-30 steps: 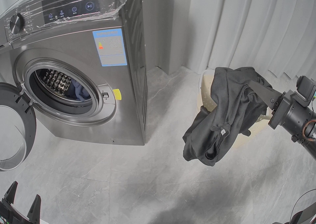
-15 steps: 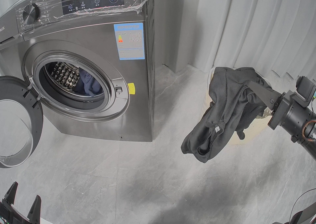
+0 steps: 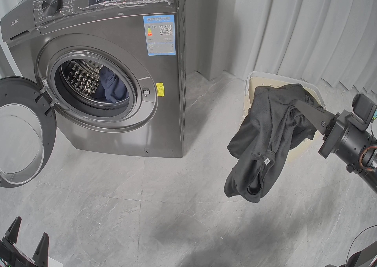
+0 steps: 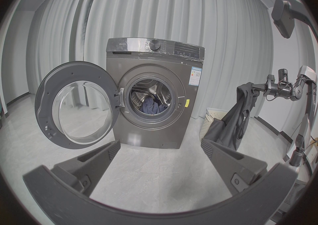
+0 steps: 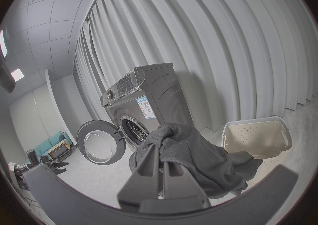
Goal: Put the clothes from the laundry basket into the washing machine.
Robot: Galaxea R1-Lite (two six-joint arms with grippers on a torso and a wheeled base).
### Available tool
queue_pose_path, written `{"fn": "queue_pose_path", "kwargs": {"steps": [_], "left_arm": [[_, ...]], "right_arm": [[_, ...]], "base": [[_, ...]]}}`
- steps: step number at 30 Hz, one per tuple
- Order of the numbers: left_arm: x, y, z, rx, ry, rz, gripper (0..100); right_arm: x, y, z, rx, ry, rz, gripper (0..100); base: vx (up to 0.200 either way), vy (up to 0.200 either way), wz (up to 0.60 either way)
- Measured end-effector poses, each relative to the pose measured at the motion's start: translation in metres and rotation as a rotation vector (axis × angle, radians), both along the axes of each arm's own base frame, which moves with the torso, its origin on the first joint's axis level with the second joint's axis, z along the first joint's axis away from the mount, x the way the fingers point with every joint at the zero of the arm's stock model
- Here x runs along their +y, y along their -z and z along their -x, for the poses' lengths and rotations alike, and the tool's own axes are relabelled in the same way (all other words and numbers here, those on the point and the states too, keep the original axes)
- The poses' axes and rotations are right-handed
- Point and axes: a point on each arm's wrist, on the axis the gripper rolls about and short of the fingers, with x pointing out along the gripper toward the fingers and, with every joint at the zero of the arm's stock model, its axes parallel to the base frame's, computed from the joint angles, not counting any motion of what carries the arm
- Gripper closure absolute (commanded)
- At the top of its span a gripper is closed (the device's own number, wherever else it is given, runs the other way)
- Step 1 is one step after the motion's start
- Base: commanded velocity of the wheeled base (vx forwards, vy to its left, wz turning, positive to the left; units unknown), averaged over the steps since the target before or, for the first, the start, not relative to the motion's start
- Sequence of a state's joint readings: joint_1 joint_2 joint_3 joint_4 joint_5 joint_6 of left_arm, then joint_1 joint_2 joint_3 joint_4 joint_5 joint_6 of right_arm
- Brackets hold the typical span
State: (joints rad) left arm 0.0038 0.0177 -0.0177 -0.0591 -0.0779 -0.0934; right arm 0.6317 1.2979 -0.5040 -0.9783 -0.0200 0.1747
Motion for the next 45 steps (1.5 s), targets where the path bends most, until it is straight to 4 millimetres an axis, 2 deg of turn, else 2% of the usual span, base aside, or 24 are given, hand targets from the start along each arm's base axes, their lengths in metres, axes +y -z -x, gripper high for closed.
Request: {"fn": "queue_pose_path", "kwargs": {"steps": [26,35,45], "left_arm": [[0.0,-0.0002,0.0,-0.001,0.0,0.002,0],[0.0,-0.0003,0.0,-0.003,-0.003,0.004,0],[0.0001,-0.0005,0.0,-0.004,-0.005,0.006,0]], "right_arm": [[0.0011,0.0007,0.0007,0.001,-0.015,0.003,100],[0.0014,0.0008,0.0005,0.001,-0.016,0.003,100],[0.0013,0.001,0.0005,0.003,-0.014,0.002,100]], "base": [[0.0,0.2,0.0],[0.0,0.0,0.0],[-0.16,0.0,0.0]]}}
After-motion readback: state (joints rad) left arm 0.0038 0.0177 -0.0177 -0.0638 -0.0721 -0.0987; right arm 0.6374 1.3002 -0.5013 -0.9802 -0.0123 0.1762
